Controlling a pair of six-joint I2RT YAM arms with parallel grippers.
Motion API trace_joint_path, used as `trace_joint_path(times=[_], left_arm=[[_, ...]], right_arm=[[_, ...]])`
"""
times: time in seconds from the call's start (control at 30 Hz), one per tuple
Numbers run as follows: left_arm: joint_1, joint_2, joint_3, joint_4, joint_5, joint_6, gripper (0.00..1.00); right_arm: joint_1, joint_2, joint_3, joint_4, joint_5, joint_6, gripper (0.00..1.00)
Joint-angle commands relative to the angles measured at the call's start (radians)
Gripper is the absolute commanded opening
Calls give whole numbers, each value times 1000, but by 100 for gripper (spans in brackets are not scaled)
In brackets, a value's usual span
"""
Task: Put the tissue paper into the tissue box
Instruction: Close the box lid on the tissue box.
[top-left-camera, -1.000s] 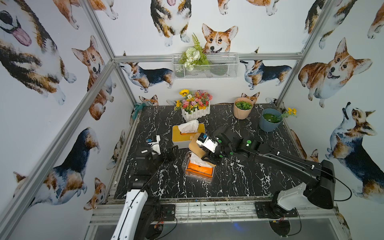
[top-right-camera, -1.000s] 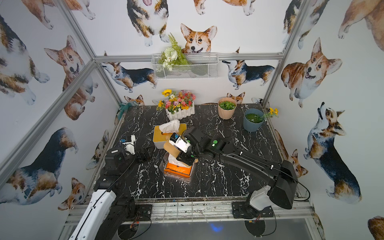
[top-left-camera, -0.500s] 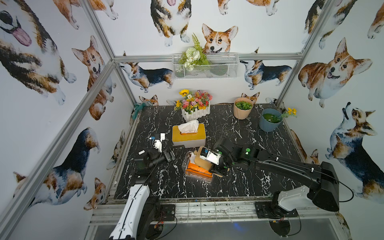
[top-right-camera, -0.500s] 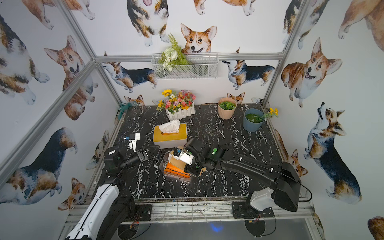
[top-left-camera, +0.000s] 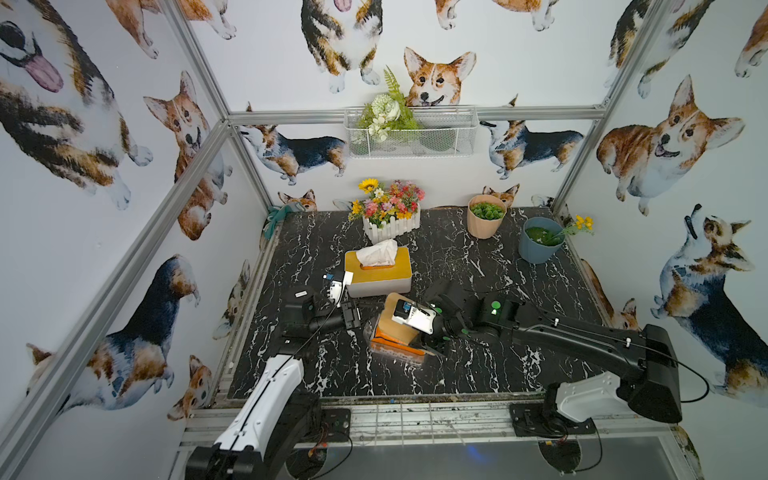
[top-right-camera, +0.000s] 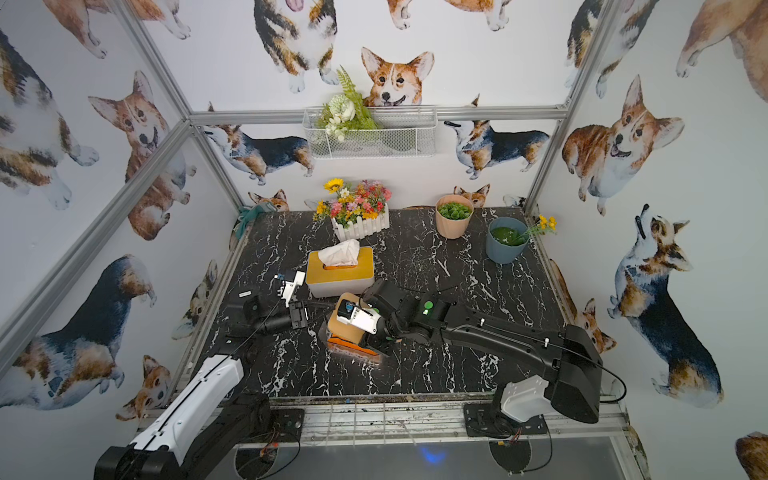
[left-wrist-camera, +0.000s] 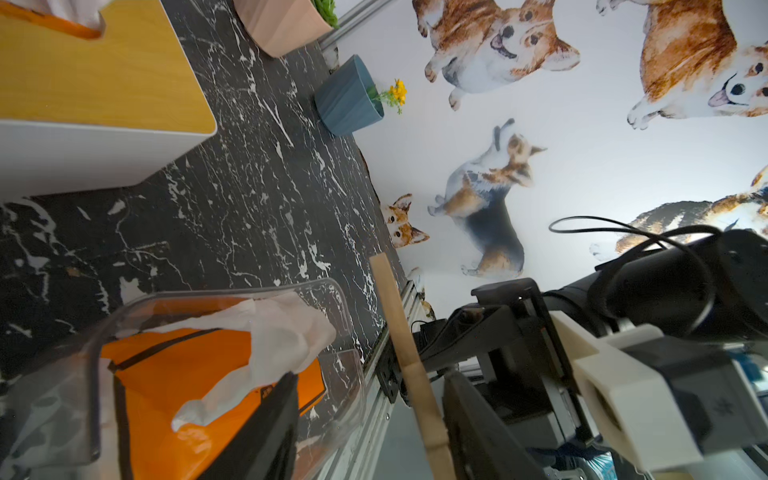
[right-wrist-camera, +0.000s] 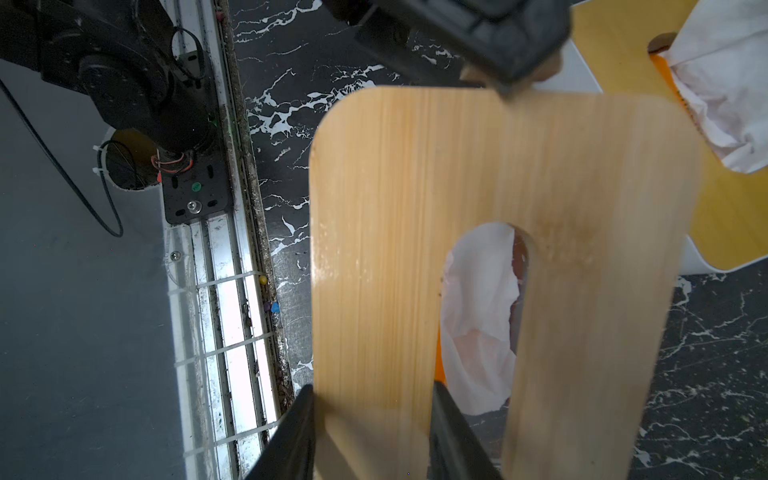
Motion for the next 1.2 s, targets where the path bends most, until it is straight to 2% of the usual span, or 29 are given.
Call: trace_joint_path(times=[0.0,0.1,0.33,0.47,0.7,0.73,0.8,0.93,1.17], left_arm=[[-39,32,15,8,-17,26,50],[-68,55,22,21,-36,24,39],[-97,86,36,30,-53,21,0],[-103,83,31,47,-68,5,0],[-102,47,24,86,-94,-42,0],[-98,44,22,95,-91,-51,0],[-85,46,19,112,-79,-66,0],[-40,51,7,177,-34,-116,0],[-18,73,17,261,4,-184,0]], right_arm=[[11,9,14,36,8,-12,0],[14,17,17,37,12,-13,0],[20,29,18,51,27,-14,0],[21,25,13,69,44,-3,0],[16,-64,-13,149,93,142,46],[8,-95,-33,178,82,187,58],[-28,-160,-80,242,25,286,75],[-201,-317,-224,394,-208,513,78],[-499,-495,-498,611,-480,822,83]])
